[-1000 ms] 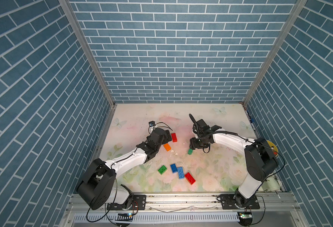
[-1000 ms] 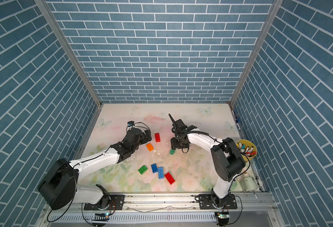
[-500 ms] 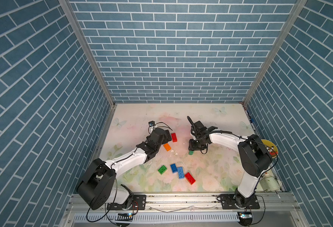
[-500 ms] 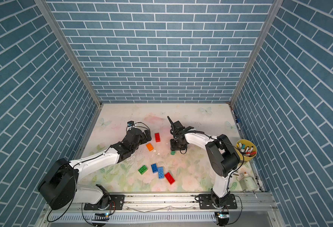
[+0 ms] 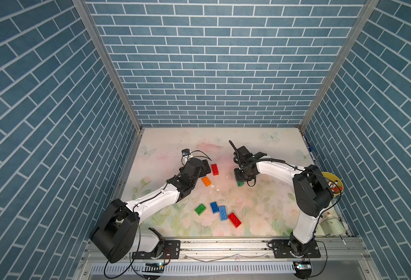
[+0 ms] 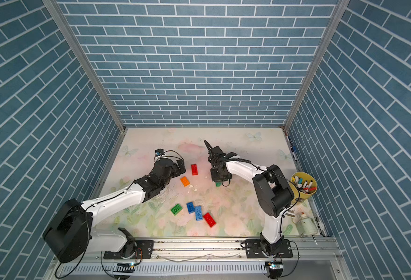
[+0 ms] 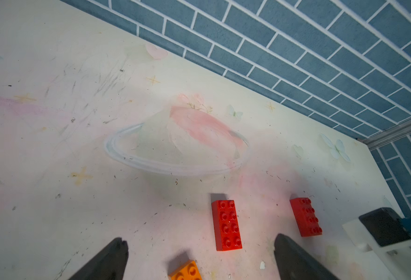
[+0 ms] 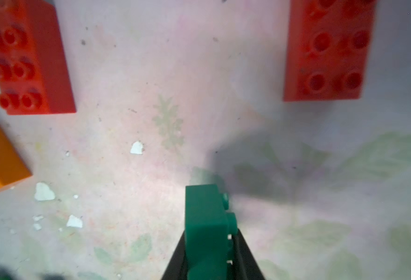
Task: Assemble a rectangle with lego
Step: Pick up the lego brick from the center of the board, then place the lego brick at the center of the board.
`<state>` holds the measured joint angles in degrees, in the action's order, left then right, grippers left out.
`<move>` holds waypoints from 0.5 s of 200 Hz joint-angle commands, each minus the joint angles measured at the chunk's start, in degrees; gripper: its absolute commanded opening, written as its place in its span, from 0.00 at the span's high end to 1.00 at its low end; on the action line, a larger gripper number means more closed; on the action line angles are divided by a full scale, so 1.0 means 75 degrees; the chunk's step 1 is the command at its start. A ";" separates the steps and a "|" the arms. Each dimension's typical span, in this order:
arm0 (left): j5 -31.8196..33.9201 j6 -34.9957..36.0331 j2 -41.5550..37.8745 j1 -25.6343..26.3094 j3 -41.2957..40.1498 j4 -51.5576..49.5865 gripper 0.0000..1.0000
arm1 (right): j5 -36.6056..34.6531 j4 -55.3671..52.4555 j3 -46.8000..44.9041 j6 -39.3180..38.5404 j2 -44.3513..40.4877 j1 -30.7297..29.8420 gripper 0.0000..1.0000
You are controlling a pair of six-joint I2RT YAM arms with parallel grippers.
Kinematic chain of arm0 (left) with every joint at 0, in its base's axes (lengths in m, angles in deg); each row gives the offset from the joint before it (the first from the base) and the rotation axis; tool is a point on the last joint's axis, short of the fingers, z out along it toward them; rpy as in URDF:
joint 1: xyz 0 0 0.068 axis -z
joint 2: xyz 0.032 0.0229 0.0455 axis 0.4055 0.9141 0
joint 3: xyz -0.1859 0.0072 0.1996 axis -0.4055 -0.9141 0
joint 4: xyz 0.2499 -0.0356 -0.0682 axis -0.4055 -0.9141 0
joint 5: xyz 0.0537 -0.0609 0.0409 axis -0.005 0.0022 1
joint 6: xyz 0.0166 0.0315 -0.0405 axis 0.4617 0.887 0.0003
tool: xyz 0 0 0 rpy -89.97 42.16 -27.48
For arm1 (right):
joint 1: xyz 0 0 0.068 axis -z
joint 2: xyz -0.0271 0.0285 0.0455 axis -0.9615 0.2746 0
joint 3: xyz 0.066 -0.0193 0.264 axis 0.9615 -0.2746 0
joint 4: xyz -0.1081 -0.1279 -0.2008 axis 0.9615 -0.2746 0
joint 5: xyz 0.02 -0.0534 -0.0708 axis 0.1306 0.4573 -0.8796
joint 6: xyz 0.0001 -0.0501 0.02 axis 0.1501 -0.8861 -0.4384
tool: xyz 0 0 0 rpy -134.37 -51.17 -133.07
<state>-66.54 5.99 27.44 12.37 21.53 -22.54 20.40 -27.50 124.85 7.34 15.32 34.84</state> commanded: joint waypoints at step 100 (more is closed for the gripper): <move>0.1812 -0.0578 -0.1220 0.0017 -0.0411 -0.1521 0.00 | -0.5273 -0.1688 0.1256 -0.0132 0.1920 -0.1543 0.82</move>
<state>-58.89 3.69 20.91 12.37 19.70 -28.86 -13.59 -36.90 132.39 4.39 28.13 23.97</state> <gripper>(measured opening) 0.997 0.253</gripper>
